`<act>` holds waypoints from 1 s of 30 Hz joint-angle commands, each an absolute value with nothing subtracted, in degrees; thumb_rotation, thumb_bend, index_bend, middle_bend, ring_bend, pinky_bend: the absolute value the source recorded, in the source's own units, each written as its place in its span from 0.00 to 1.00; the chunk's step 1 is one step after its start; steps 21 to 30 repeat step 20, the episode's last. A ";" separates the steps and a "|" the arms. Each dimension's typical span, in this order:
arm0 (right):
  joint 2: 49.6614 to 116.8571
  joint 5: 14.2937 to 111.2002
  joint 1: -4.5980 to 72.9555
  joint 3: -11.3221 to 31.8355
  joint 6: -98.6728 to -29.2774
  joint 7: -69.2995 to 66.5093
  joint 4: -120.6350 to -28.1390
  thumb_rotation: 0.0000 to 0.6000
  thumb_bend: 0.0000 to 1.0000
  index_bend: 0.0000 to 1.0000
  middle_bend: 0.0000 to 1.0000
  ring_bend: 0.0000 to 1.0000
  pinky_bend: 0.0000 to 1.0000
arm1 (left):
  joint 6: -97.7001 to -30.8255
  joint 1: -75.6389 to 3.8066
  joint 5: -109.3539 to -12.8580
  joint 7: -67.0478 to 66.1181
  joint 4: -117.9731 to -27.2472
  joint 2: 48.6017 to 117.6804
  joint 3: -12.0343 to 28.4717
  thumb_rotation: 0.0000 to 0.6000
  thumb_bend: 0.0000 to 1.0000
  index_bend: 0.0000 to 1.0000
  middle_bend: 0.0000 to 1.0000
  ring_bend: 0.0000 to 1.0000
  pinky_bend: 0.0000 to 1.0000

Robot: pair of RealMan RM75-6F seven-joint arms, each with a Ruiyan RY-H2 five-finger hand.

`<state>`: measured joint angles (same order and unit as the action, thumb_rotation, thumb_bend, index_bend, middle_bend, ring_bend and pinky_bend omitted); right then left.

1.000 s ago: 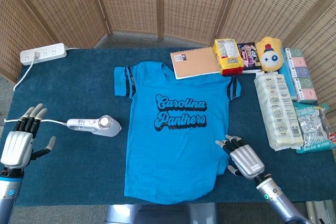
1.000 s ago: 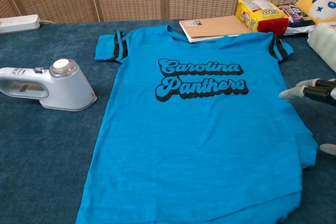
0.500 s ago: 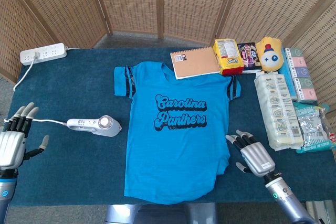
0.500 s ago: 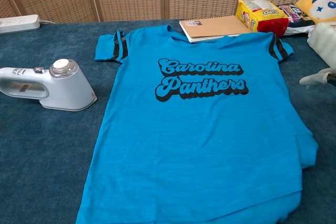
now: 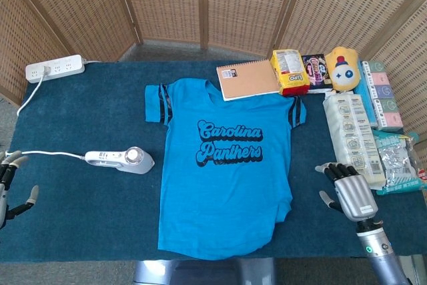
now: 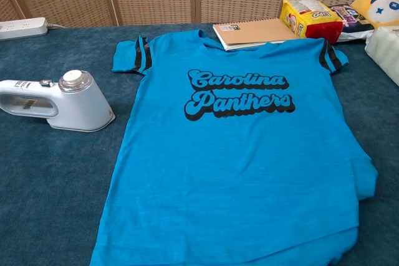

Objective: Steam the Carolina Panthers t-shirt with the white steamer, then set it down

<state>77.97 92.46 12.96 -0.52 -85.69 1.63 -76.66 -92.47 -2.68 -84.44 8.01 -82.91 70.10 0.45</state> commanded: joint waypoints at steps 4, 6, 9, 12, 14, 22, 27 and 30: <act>77.35 90.36 10.58 0.27 -87.49 2.90 -77.20 1.00 0.34 0.38 0.42 0.41 0.42 | -93.96 0.16 -83.91 8.24 -82.22 70.36 -0.61 0.61 0.40 0.29 0.28 0.20 0.21; 76.94 89.08 9.75 0.48 -87.41 3.43 -78.08 1.00 0.34 0.39 0.42 0.41 0.42 | -94.97 1.05 -84.08 7.96 -81.91 70.53 -0.64 0.61 0.40 0.30 0.29 0.20 0.22; 76.55 88.64 8.91 0.41 -87.61 3.74 -78.70 1.00 0.34 0.40 0.42 0.40 0.41 | -96.50 2.18 -84.40 8.42 -81.52 70.65 -0.46 0.62 0.40 0.31 0.29 0.20 0.22; 75.98 88.60 8.27 0.51 -88.05 4.14 -79.10 1.00 0.34 0.40 0.42 0.40 0.40 | -97.33 3.20 -84.57 9.04 -81.38 70.43 -0.45 0.63 0.40 0.31 0.29 0.20 0.22; 75.61 88.51 8.00 0.60 -88.14 4.05 -79.50 1.00 0.34 0.40 0.42 0.40 0.39 | -97.40 3.55 -84.80 9.32 -81.40 70.43 -0.56 0.63 0.40 0.31 0.29 0.20 0.22; 74.91 88.58 7.60 0.73 -87.81 3.54 -80.05 1.00 0.34 0.40 0.42 0.38 0.37 | -97.14 3.87 -85.76 9.70 -81.91 70.76 -0.56 0.63 0.40 0.31 0.29 0.20 0.22; 74.91 88.58 7.60 0.73 -87.81 3.54 -80.05 1.00 0.34 0.40 0.42 0.38 0.37 | -97.14 3.87 -85.76 9.70 -81.91 70.76 -0.56 0.63 0.40 0.31 0.29 0.20 0.22; 74.91 88.58 7.60 0.73 -87.81 3.54 -80.05 1.00 0.34 0.40 0.42 0.38 0.37 | -97.14 3.87 -85.76 9.70 -81.91 70.76 -0.56 0.63 0.40 0.31 0.29 0.20 0.22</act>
